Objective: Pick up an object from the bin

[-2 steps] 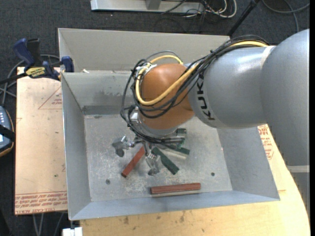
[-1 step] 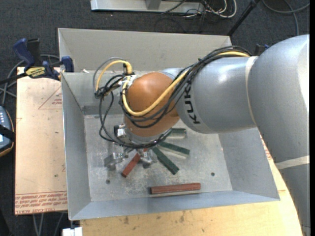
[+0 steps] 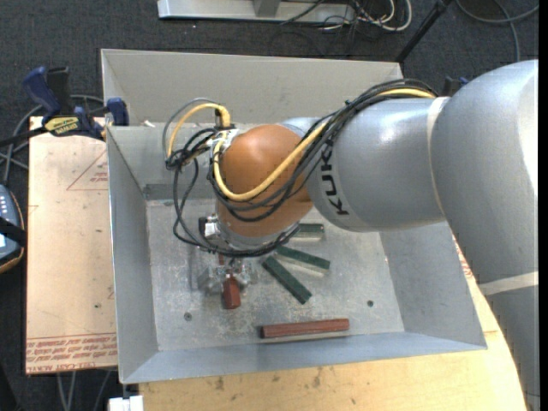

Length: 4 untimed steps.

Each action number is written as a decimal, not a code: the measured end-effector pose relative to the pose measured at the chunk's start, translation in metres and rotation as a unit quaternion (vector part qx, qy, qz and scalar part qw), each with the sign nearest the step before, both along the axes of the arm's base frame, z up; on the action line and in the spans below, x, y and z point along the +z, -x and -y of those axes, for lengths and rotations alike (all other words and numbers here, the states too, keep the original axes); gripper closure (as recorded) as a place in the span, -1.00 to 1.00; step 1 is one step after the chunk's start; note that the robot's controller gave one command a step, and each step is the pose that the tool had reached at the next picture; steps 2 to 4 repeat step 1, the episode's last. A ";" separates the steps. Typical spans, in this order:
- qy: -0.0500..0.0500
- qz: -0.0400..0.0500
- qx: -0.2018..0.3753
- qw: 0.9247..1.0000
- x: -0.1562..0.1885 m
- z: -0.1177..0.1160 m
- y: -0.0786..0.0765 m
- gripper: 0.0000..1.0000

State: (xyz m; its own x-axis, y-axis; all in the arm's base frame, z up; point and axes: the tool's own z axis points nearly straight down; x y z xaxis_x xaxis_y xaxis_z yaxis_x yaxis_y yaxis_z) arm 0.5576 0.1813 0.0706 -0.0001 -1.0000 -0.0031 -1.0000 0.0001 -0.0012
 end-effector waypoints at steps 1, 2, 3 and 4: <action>-0.001 0.004 0.069 0.998 0.164 0.000 0.050 1.00; -0.001 0.004 0.069 0.998 0.164 0.000 0.050 1.00; -0.001 0.004 0.069 0.998 0.164 0.000 0.050 1.00; -0.001 0.004 0.069 0.998 0.164 0.000 0.050 1.00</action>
Offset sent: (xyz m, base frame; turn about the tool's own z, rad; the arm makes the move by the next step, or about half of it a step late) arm -0.0513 -0.0012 0.1602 -0.1414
